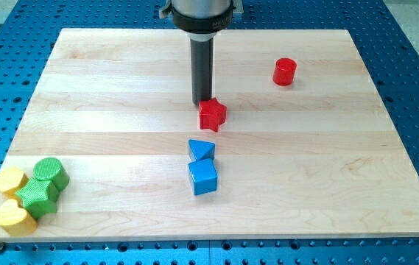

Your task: Push the red star into the blue blocks

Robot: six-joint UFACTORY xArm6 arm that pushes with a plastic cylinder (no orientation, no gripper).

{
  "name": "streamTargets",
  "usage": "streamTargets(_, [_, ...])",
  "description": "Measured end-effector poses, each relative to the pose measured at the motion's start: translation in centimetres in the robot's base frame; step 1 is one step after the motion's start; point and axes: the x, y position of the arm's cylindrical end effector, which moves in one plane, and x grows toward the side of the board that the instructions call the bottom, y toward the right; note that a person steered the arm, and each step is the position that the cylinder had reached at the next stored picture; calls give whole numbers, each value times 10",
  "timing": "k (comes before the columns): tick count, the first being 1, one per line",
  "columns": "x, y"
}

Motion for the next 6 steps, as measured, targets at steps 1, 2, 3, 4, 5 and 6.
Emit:
streamTargets(1, [19,8])
streamTargets(2, [51,9])
streamTargets(3, [69,9])
streamTargets(4, [20,22])
streamTargets(5, [30,36])
streamTargets(6, [68,36])
